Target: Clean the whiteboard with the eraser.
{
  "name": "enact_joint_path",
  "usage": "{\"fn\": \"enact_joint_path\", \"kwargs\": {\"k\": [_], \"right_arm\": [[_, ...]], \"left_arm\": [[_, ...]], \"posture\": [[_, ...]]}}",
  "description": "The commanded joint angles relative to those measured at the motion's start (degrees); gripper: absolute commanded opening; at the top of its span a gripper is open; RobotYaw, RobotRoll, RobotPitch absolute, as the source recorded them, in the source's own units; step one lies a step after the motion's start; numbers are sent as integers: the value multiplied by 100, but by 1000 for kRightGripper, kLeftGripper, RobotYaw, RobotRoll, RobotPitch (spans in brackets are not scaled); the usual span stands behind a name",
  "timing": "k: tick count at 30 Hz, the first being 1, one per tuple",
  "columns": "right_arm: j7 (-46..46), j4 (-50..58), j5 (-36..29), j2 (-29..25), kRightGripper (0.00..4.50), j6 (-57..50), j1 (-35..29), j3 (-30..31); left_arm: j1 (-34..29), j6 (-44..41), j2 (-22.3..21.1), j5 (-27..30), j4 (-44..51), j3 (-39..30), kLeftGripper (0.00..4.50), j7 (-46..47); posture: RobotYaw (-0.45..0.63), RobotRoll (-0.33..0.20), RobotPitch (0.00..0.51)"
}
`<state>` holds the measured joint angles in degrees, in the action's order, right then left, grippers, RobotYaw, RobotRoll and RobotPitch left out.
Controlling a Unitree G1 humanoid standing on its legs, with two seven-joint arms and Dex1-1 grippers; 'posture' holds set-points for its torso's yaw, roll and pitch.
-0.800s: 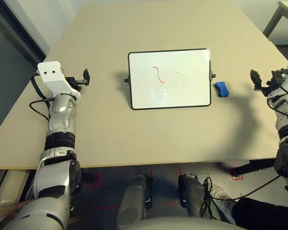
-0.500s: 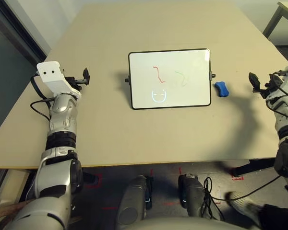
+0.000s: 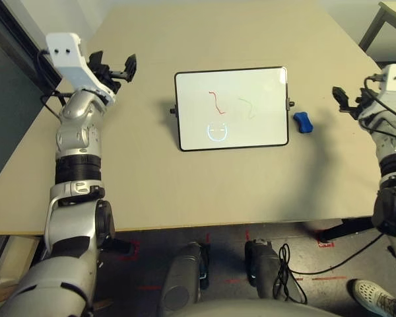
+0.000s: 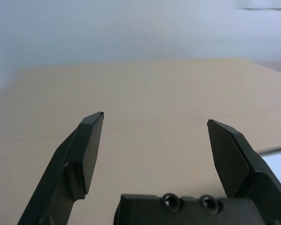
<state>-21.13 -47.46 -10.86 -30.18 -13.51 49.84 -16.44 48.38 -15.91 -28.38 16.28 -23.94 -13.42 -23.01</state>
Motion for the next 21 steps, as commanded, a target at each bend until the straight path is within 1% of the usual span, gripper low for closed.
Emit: {"fn": "enact_joint_path", "kwargs": {"k": [1, 5, 8, 14, 21], "right_arm": [[257, 682, -20, 177, 4463, -626, -323, 115], [360, 1125, 20, 313, 4463, -963, -596, 241], [337, 1372, 37, 410, 4463, -1105, -739, 358], [281, 1804, 5, 502, 4463, -1454, -876, 511], [246, 1714, 125, 521, 4463, -1542, -857, 679]], "left_arm": [[-64, -408, 137, 91, 446, 208, 4500, -122], [-60, -567, 428, 110, 627, 338, 4500, -124], [-136, -618, 675, 72, 796, 653, 4500, -287], [-303, -817, 960, 132, 1011, 857, 4500, -354], [-434, -1093, 1188, 147, 1173, 1142, 4500, -525]], "posture": [[-2, 0, 127], [-3, 0, 130], [-8, 0, 138], [-9, 0, 147], [-7, 0, 153]]}}
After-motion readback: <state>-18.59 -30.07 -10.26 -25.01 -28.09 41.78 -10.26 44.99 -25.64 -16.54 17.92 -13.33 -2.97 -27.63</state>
